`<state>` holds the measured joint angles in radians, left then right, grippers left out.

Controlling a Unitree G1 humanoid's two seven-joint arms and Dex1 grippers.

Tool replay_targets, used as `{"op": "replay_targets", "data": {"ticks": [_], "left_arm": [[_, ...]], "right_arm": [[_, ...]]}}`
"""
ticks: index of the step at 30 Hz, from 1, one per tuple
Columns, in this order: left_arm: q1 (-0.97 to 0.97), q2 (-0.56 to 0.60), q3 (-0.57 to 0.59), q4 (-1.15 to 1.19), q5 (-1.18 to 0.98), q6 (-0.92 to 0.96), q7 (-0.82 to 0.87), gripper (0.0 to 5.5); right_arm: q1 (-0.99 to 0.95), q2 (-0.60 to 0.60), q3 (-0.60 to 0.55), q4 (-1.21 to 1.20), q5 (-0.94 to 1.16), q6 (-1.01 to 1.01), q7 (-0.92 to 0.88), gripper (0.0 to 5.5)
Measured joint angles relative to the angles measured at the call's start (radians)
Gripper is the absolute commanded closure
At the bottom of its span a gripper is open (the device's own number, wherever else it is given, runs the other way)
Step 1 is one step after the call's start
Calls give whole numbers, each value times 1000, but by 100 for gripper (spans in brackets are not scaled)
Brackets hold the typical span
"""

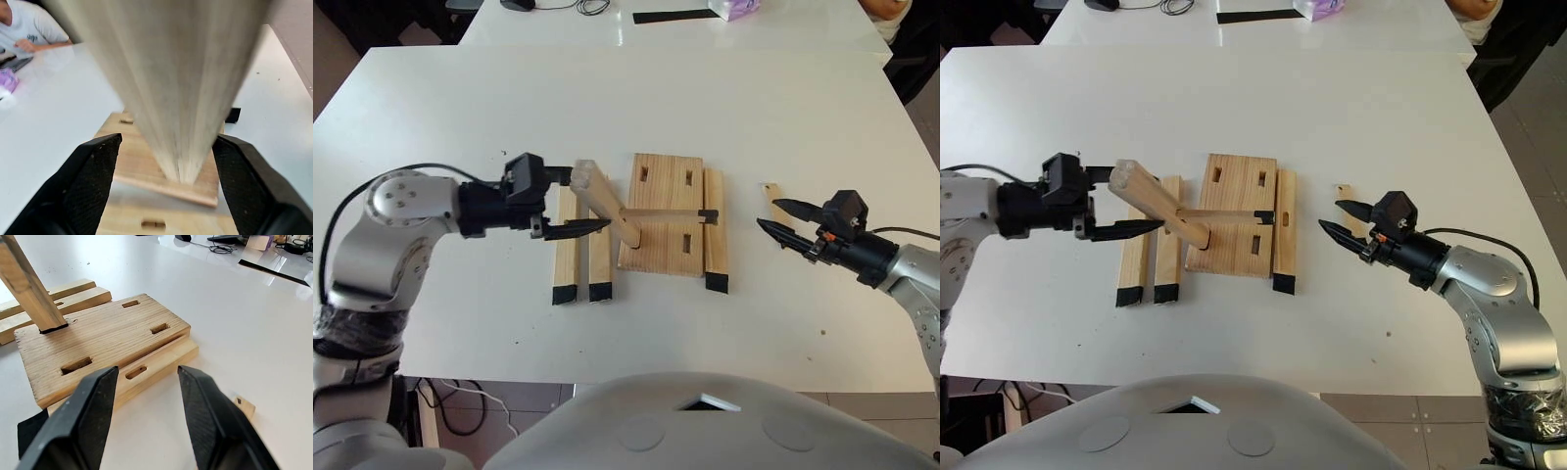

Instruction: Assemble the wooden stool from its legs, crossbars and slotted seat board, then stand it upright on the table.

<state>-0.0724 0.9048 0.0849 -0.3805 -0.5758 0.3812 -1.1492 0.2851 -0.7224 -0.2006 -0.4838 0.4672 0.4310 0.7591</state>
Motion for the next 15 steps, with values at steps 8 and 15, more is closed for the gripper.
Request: {"op": "replay_targets", "data": {"ticks": [8, 15], "left_arm": [[417, -45, 240, -162, -28, 275, 262, 216], [442, -166, 220, -365, -112, 544, 578, 216]], "right_arm": [[201, 57, -101, -86, -36, -34, -68, 325], [210, 87, -110, -99, -56, -43, -101, 325]]}}
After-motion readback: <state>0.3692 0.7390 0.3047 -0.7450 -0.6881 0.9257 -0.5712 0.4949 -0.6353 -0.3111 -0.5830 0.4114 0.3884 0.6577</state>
